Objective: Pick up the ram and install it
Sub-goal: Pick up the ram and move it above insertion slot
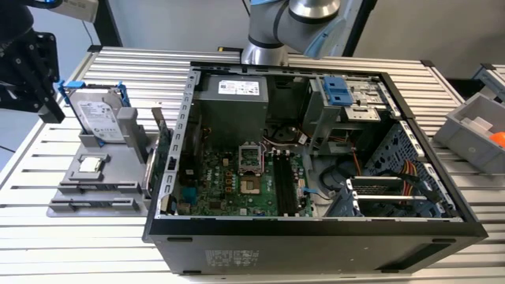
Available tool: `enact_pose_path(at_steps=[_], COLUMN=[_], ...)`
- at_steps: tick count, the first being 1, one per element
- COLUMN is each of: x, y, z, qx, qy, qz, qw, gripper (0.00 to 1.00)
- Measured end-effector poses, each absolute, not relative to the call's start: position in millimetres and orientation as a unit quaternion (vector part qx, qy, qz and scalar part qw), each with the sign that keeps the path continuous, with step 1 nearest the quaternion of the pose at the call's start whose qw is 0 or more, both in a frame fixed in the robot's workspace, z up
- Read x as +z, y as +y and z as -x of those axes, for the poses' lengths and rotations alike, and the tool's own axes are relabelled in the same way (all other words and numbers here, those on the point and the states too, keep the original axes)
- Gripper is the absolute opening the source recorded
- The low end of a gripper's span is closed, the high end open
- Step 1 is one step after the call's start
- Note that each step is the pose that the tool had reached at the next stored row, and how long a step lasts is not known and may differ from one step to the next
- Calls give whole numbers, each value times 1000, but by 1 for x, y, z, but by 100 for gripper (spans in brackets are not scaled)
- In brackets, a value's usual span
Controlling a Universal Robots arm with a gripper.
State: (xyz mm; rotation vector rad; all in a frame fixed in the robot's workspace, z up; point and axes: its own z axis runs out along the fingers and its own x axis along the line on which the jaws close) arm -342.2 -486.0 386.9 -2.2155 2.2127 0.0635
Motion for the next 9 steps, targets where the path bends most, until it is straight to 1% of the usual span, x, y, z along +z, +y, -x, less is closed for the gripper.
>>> enact_pose_path(at_steps=[9], x=[387], y=[-486], z=[342], qx=[20], qy=[683], qz=[730], qw=[4], gripper=[0])
